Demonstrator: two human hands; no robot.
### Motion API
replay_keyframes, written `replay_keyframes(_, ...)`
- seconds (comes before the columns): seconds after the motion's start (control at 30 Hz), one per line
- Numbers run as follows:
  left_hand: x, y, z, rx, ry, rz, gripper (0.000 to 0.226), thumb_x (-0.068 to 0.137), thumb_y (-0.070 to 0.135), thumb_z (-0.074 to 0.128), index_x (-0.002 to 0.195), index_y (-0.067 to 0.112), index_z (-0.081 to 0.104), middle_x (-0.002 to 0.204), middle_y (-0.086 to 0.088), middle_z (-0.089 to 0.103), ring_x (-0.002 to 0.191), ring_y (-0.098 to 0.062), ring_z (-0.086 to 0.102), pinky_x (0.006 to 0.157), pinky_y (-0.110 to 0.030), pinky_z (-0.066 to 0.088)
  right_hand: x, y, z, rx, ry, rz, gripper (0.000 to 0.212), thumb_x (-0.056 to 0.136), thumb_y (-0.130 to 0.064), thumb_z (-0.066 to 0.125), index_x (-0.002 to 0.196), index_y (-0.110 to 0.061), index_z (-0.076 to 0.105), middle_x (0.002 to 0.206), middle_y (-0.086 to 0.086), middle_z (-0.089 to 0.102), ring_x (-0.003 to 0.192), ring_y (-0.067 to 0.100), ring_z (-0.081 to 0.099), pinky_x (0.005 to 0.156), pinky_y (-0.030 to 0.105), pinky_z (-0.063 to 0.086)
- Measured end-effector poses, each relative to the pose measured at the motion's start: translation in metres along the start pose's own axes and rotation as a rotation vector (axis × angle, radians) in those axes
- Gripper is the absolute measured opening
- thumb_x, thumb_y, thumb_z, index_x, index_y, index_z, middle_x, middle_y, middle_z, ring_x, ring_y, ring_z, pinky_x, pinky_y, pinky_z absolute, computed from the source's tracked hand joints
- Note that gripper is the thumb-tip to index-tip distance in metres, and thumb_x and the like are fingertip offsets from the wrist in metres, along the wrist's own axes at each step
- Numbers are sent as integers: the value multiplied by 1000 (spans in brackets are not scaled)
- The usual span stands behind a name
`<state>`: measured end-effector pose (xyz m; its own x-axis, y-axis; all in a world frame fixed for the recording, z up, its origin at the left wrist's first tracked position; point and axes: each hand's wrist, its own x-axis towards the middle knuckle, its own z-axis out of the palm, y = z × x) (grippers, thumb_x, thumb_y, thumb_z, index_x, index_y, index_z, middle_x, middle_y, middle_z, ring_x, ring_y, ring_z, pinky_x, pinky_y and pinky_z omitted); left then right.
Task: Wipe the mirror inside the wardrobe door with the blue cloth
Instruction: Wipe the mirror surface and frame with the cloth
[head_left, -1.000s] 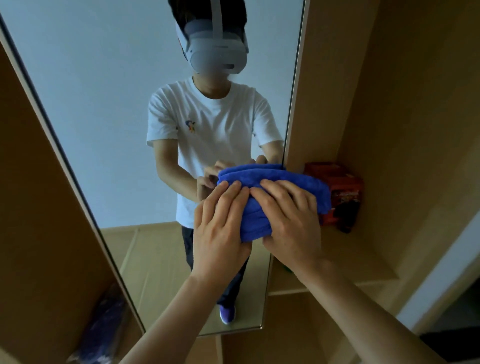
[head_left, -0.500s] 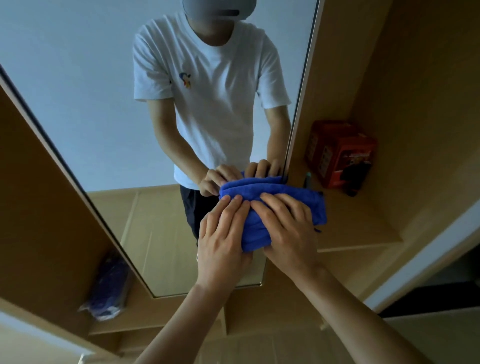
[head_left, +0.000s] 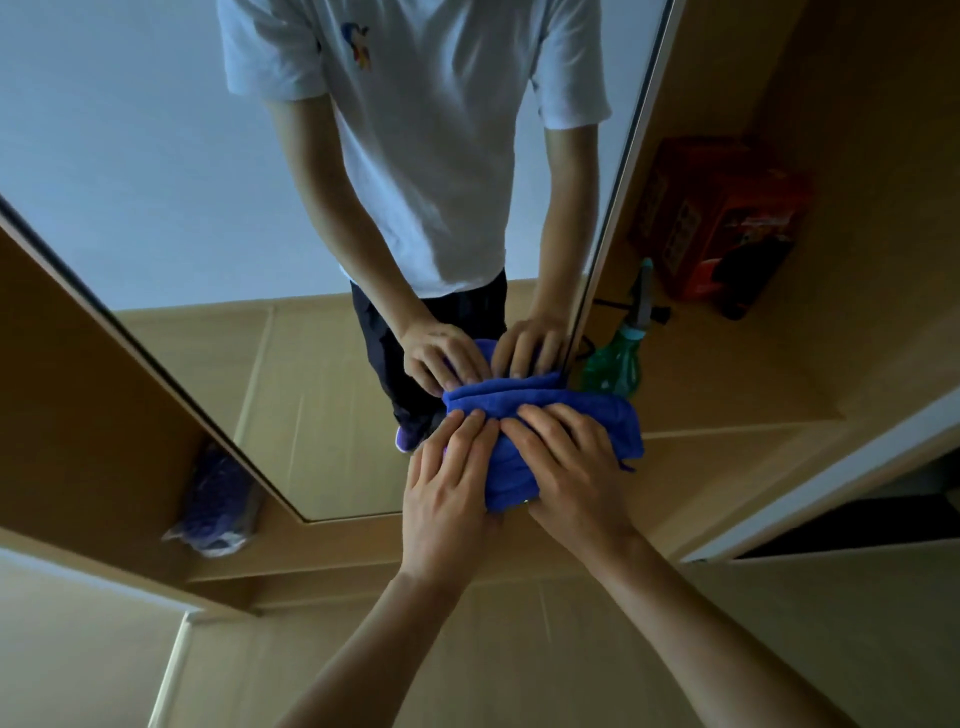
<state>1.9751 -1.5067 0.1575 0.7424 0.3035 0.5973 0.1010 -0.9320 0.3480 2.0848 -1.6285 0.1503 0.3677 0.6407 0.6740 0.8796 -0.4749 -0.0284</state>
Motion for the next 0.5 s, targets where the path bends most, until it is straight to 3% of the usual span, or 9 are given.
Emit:
replay_keyframes(0.27, -28, -14, 35, 5, -73, -51, 52, 82, 13, 65, 132, -2, 62, 138, -17, 61, 138, -31, 41, 111, -40, 37, -34, -1, 37, 22, 3, 42, 35, 93, -16, 63, 128, -18, 62, 131, 1, 64, 122, 25, 56, 101, 41, 46)
replay_keyframes(0.4, -43, -22, 53, 19, -90, -73, 65, 73, 4, 82, 134, -1, 60, 139, -16, 60, 140, -32, 40, 114, -40, 35, -50, 0, 55, 41, 9, 46, 32, 98, -20, 56, 130, -19, 60, 132, 1, 63, 123, 24, 54, 102, 40, 44)
replay_keyframes(0.5, -56, -27, 67, 22, -99, -88, 69, 72, 3, 84, 136, -1, 58, 141, -16, 59, 141, -32, 39, 116, -40, 35, -65, 0, 69, 36, 1, 57, 35, 96, -23, 65, 130, -20, 59, 132, 0, 62, 123, 24, 54, 102, 39, 43)
